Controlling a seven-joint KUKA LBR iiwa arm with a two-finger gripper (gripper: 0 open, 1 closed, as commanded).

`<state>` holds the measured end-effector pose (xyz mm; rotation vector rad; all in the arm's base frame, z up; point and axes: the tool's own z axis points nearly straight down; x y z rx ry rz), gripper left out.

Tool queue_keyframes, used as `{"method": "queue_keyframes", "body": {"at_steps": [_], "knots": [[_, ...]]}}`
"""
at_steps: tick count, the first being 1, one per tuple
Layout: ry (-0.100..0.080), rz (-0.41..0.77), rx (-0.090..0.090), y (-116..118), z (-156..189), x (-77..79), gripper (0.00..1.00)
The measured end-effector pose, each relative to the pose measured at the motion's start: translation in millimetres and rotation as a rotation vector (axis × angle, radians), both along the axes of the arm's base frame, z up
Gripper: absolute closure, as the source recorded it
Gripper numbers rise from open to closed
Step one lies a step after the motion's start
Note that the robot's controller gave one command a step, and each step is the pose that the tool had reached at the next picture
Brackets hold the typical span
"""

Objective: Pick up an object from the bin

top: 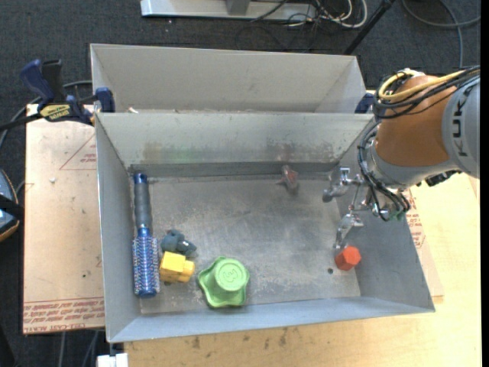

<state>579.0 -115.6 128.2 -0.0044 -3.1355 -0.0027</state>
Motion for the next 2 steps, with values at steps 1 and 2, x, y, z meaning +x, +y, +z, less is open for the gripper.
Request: {"method": "queue_keyframes", "body": {"at_steps": [1, 2], "knots": [[-0.004, 0.230, 0.000, -26, 3, -78.5, 0.00], [-0.007, 0.506, 0.010, -32, -51, -55.7, 0.00]]}}
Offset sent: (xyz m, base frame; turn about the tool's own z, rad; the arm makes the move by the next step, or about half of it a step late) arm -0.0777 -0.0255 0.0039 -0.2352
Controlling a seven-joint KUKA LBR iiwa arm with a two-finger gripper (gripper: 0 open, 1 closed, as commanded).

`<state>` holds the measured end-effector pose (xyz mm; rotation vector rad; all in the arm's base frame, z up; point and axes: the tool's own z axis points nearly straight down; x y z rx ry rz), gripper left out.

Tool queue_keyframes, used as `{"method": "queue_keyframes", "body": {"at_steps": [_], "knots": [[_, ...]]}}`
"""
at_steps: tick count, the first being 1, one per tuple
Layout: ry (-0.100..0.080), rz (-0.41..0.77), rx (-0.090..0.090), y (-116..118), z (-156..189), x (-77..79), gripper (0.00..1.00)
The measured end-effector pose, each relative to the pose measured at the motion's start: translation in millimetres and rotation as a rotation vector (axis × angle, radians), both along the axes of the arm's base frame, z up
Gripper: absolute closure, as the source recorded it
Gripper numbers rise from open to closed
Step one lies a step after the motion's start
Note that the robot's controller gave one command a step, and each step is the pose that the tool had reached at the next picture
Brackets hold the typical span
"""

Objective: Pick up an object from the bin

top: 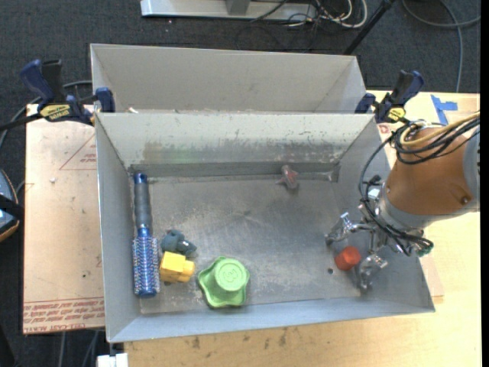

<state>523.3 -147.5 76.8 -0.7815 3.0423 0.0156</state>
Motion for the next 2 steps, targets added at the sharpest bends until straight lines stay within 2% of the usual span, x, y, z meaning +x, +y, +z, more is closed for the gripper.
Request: {"method": "queue_keyframes", "body": {"at_steps": [1, 2], "knots": [[-0.010, 0.004, -0.008, -3, 2, 1.6, 1.00], [-0.014, 0.245, -0.012, -5, 183, 10.5, 1.00]]}}
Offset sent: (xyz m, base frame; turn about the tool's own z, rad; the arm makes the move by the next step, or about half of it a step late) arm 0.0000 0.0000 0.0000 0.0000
